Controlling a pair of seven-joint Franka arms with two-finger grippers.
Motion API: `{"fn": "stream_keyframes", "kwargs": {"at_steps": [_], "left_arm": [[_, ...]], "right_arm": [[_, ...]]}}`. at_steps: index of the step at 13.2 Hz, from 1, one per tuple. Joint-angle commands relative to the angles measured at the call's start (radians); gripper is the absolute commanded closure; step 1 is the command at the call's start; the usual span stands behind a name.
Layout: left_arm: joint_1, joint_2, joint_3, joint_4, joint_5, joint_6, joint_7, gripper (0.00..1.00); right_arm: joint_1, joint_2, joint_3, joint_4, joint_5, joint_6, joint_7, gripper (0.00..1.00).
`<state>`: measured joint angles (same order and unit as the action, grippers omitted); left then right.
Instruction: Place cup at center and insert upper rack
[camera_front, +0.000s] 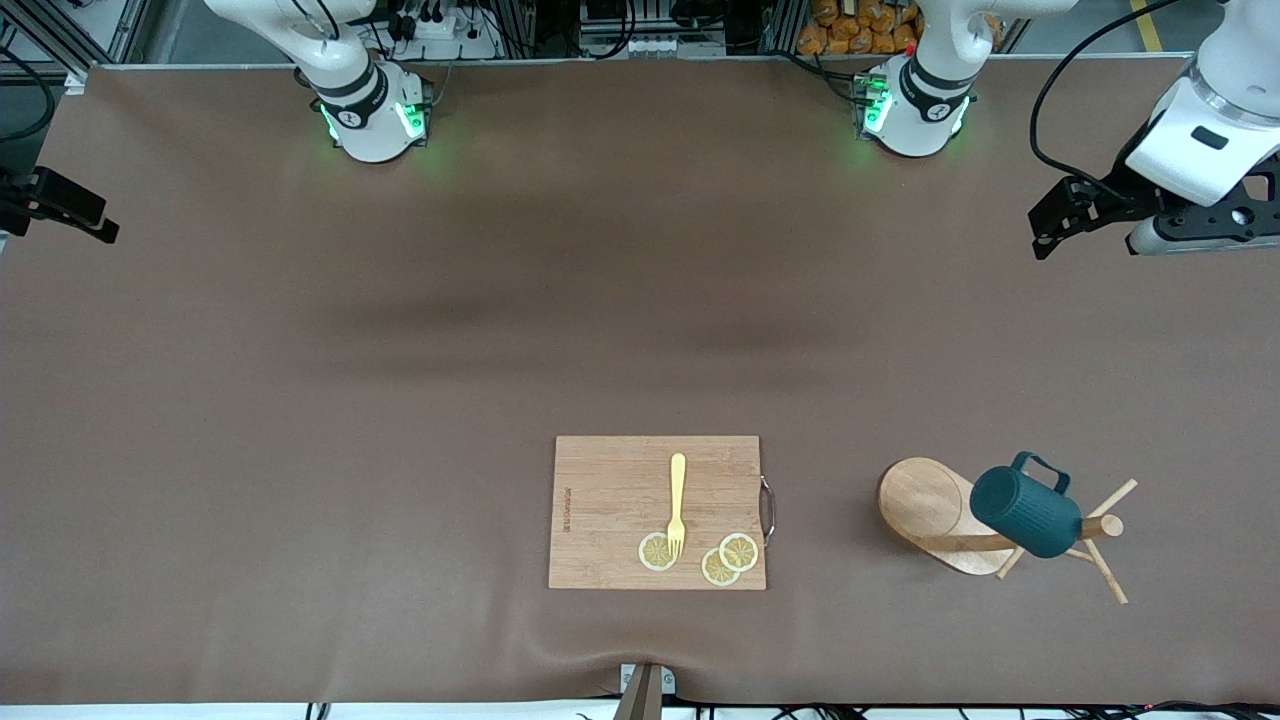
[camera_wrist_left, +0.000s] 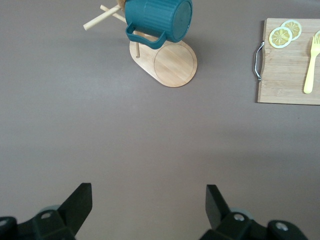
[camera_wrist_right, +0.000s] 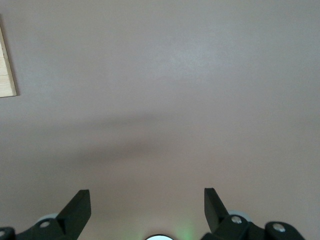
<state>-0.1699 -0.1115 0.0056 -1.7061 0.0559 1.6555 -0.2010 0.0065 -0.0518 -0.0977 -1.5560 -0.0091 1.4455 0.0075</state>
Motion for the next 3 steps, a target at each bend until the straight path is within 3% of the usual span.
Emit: {"fn": "stream_keyframes", "kwargs": {"at_steps": [1,3], "left_arm": [[0.004,-0.002,0.014,0.034,-0.017,-0.049,0.006,0.00],[0.001,-0.004,0.020,0.036,-0.024,-0.062,0.026,0.00]], "right_arm": [[0.006,0.001,0.000,0.010,-0.006,-0.005,0.003,0.00],[0.006,0.001,0.000,0.010,-0.006,-0.005,0.003,0.00]]}}
